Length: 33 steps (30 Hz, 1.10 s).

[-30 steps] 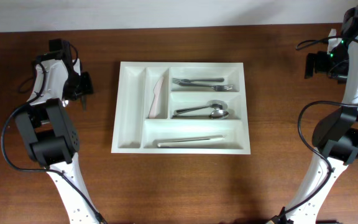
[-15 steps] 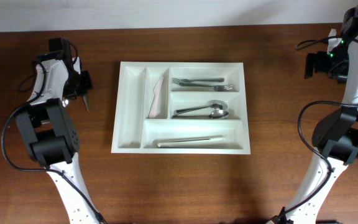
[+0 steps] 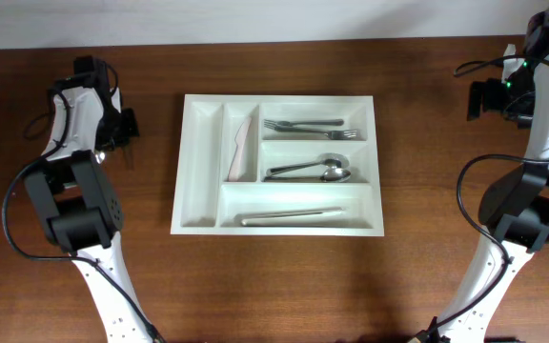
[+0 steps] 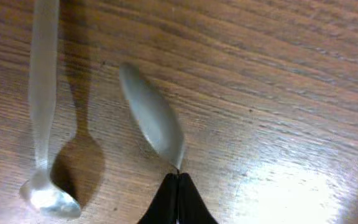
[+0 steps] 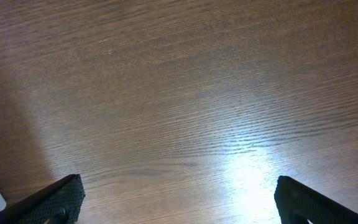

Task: Pack container
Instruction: 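Carry the spoon into the narrow left compartment beside the knife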

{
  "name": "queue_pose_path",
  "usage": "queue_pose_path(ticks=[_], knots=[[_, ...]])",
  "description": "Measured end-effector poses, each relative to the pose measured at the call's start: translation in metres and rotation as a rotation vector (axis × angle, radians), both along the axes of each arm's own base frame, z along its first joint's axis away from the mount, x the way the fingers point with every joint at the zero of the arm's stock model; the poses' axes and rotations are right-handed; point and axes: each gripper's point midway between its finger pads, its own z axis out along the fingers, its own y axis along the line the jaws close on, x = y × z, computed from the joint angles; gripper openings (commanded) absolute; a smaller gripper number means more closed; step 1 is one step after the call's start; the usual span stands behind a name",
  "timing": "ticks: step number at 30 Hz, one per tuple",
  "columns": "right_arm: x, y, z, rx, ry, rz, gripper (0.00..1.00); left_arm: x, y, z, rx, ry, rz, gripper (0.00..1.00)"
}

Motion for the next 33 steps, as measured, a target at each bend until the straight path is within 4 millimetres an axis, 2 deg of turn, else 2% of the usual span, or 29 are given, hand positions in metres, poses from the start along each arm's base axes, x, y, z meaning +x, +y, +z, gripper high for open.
queue_pose_path(ticks=[7,11,16,21,23,26,29,33], knots=[[0.000,0.000,0.000,0.000,0.000,0.000,0.99,0.013,-0.002,0.027,0.007,-0.034,-0.009,0.02],[0.000,0.000,0.000,0.000,0.000,0.001,0.99,0.001,-0.013,0.030,-0.004,0.022,-0.026,0.02],[0.000,0.000,0.000,0.000,0.000,0.000,0.99,-0.022,-0.044,0.043,-0.022,0.131,-0.082,0.02],[0.000,0.000,0.000,0.000,0.001,0.000,0.99,-0.023,-0.086,0.072,-0.032,0.139,-0.166,0.02],[0.000,0.000,0.000,0.000,0.000,0.000,0.99,-0.023,-0.108,0.084,-0.041,0.133,-0.210,0.02],[0.000,0.000,0.000,0.000,0.000,0.000,0.99,-0.036,-0.130,0.087,-0.052,0.180,-0.253,0.02],[0.000,0.000,0.000,0.000,0.000,0.000,0.99,-0.043,-0.142,0.087,-0.056,0.207,-0.278,0.02],[0.000,0.000,0.000,0.000,0.000,0.001,0.99,-0.046,-0.148,0.087,-0.055,0.220,-0.300,0.02]])
